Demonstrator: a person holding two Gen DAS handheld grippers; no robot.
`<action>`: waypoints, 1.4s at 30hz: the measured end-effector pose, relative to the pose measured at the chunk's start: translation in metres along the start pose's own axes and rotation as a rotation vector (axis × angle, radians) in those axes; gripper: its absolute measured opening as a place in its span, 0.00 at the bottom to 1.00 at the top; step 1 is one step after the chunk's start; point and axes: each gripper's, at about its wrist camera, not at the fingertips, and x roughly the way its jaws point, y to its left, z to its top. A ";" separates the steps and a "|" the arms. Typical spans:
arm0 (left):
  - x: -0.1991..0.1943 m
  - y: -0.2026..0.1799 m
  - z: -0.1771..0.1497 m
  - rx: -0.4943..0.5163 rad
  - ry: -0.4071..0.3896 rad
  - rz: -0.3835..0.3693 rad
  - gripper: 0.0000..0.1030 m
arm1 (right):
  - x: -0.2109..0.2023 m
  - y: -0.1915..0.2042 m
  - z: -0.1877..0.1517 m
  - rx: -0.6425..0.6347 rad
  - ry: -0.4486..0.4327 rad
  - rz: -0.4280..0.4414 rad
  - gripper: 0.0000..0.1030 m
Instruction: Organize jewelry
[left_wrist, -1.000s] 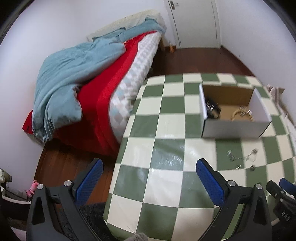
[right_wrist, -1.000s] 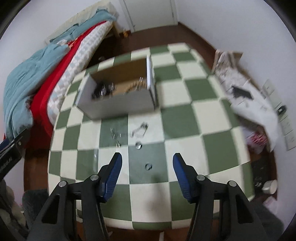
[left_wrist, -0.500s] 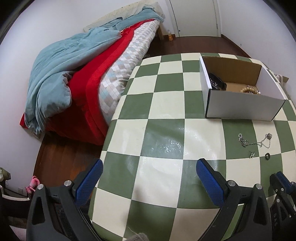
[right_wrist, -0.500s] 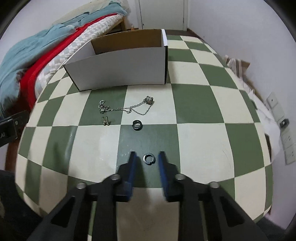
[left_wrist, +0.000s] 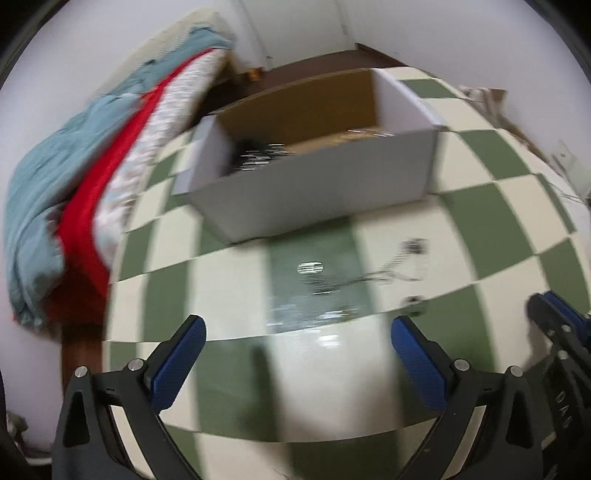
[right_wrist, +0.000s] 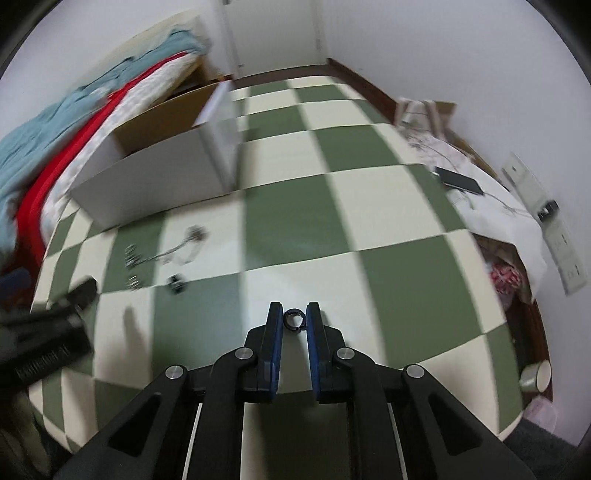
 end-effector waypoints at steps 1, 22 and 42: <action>0.001 -0.007 0.001 0.005 0.005 -0.016 0.93 | 0.000 -0.004 0.001 0.006 -0.001 -0.003 0.13; 0.004 -0.041 0.012 -0.006 -0.002 -0.183 0.08 | 0.003 -0.033 0.011 0.081 -0.009 -0.017 0.13; -0.032 0.061 -0.001 -0.195 -0.037 -0.199 0.02 | -0.027 -0.025 0.021 0.103 -0.067 0.042 0.13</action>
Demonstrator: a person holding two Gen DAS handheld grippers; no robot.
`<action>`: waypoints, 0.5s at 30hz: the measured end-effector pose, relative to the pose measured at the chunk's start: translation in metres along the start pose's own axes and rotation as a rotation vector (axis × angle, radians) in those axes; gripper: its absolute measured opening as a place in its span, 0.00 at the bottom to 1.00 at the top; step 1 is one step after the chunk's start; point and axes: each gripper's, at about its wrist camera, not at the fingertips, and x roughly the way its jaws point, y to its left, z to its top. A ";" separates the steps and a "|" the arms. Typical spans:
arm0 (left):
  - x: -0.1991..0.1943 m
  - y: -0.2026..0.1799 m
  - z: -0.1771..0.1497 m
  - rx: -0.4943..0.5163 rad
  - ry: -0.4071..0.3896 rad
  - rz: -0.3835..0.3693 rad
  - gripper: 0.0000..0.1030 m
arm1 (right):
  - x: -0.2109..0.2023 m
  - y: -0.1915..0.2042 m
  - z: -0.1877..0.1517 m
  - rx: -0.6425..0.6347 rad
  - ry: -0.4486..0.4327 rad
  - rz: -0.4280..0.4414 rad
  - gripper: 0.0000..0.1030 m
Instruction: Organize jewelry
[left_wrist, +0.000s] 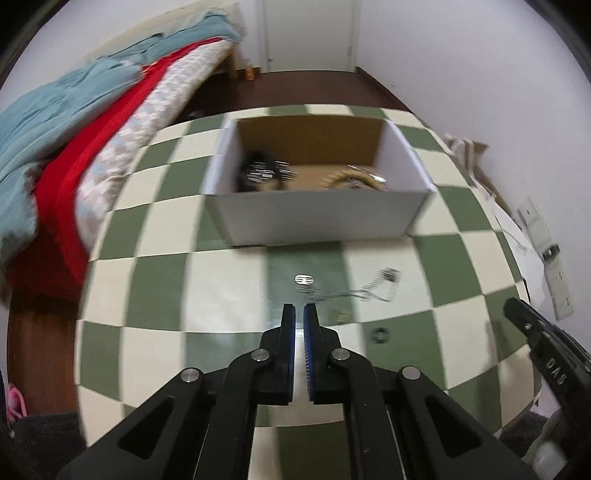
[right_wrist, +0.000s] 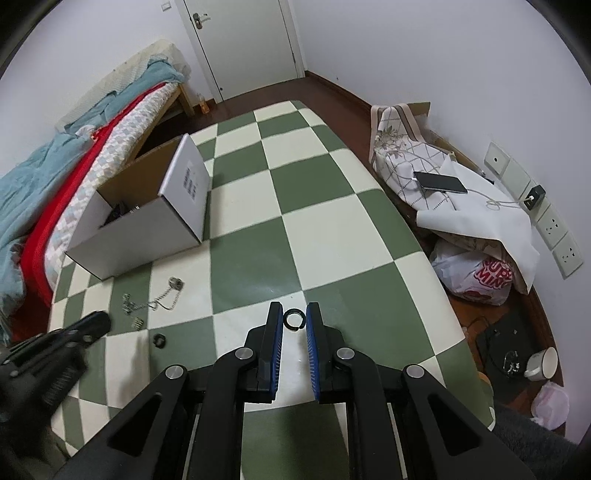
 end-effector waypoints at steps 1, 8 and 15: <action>-0.003 0.009 0.002 -0.016 -0.002 0.004 0.02 | -0.002 0.001 0.001 0.006 -0.004 0.008 0.13; 0.008 0.018 0.004 -0.080 0.051 -0.108 0.17 | -0.008 0.013 0.009 0.000 -0.014 0.054 0.13; 0.043 -0.050 -0.016 0.070 0.092 -0.087 0.57 | -0.006 0.014 0.007 0.004 -0.006 0.044 0.13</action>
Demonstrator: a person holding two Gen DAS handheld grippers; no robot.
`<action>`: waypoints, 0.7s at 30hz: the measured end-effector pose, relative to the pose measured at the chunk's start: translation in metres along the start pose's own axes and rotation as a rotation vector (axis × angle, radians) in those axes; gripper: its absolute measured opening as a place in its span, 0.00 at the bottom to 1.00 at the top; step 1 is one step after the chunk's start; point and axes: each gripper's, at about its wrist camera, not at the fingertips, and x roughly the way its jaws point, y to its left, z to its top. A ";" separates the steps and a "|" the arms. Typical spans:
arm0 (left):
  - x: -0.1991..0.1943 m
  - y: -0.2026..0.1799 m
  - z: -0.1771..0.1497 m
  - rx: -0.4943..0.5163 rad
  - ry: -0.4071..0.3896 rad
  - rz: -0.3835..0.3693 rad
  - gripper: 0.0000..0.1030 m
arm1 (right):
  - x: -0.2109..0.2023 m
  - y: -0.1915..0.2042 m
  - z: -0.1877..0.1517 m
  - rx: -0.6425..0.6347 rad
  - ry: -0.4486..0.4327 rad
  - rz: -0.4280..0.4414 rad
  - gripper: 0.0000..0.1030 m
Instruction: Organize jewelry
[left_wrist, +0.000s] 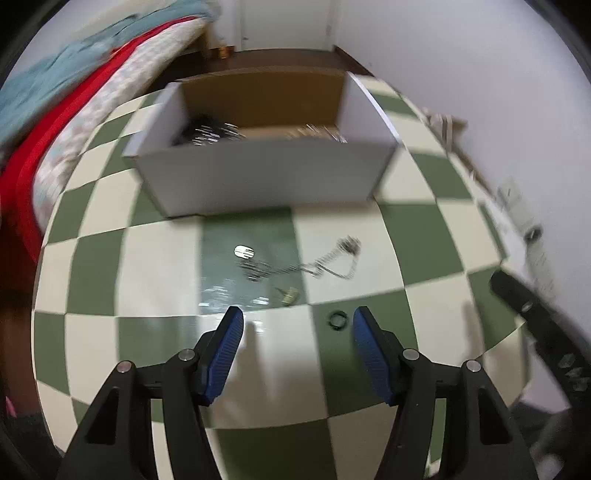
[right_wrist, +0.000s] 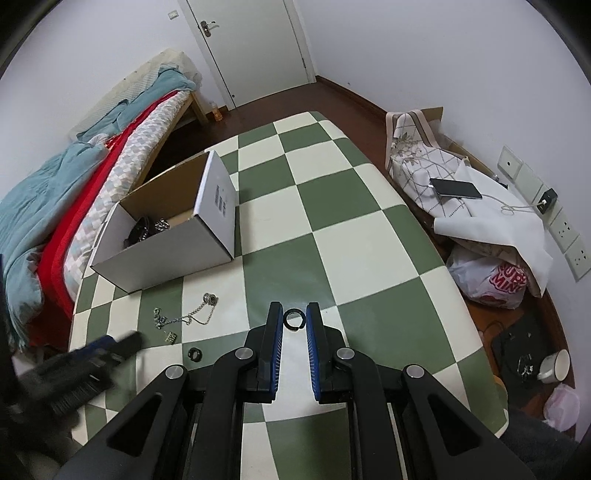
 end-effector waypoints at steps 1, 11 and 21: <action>0.005 -0.006 -0.001 0.017 0.005 0.014 0.57 | 0.001 -0.001 -0.001 0.003 0.003 -0.004 0.13; 0.009 -0.029 -0.001 0.080 -0.043 0.051 0.10 | 0.003 -0.021 -0.004 0.023 0.012 -0.030 0.13; -0.005 -0.019 0.000 0.062 -0.062 0.037 0.10 | -0.003 -0.021 0.001 0.019 -0.004 -0.021 0.13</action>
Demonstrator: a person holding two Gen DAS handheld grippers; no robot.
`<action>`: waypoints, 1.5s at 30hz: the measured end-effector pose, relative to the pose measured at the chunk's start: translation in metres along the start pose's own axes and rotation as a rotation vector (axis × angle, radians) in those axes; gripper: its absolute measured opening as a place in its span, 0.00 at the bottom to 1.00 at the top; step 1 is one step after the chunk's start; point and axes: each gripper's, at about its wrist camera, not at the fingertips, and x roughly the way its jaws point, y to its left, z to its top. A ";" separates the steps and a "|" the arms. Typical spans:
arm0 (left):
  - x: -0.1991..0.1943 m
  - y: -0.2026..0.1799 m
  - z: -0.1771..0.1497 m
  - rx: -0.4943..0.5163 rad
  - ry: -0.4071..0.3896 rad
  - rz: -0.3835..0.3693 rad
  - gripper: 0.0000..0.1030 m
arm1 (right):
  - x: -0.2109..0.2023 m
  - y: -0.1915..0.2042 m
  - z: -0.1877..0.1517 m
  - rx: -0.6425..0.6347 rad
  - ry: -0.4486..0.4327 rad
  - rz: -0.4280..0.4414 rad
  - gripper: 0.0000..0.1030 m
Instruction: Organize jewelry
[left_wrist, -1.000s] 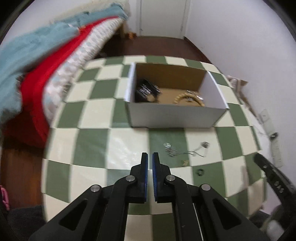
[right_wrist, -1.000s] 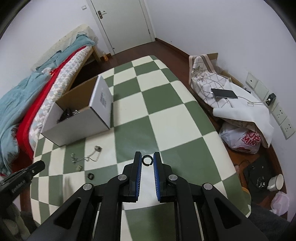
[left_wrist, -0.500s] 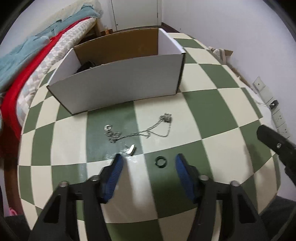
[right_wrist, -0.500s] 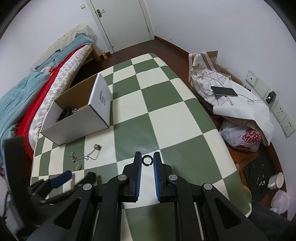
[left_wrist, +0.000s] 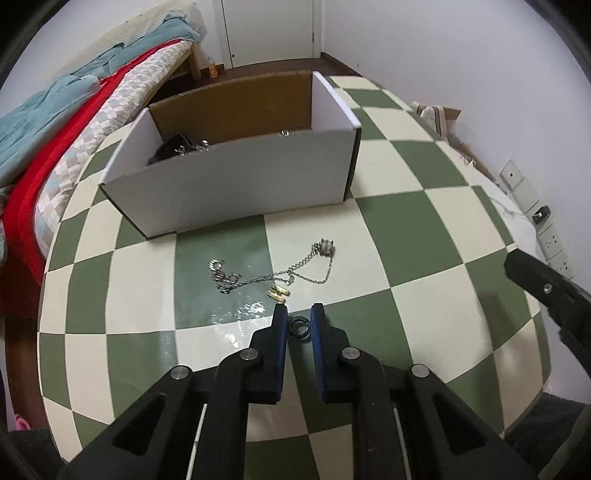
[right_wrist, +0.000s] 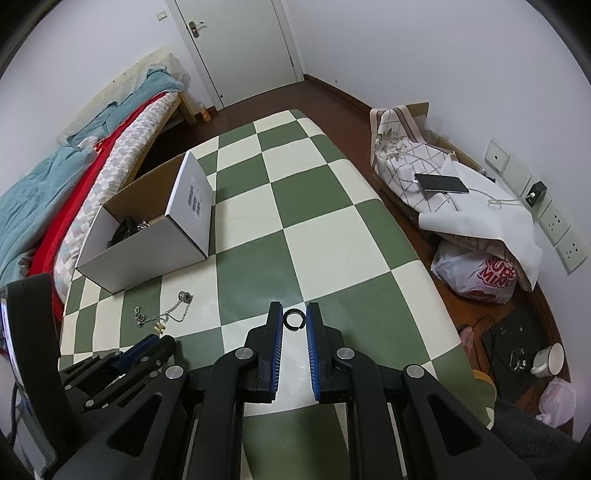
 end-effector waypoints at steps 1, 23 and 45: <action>-0.005 0.002 0.001 -0.003 -0.009 0.002 0.10 | -0.001 0.001 0.001 -0.001 -0.003 0.003 0.13; -0.036 0.120 0.151 -0.134 -0.154 0.064 0.10 | 0.026 0.146 0.123 -0.190 -0.050 0.223 0.13; -0.035 0.136 0.161 -0.199 -0.157 0.103 0.97 | 0.069 0.152 0.139 -0.235 0.044 0.168 0.53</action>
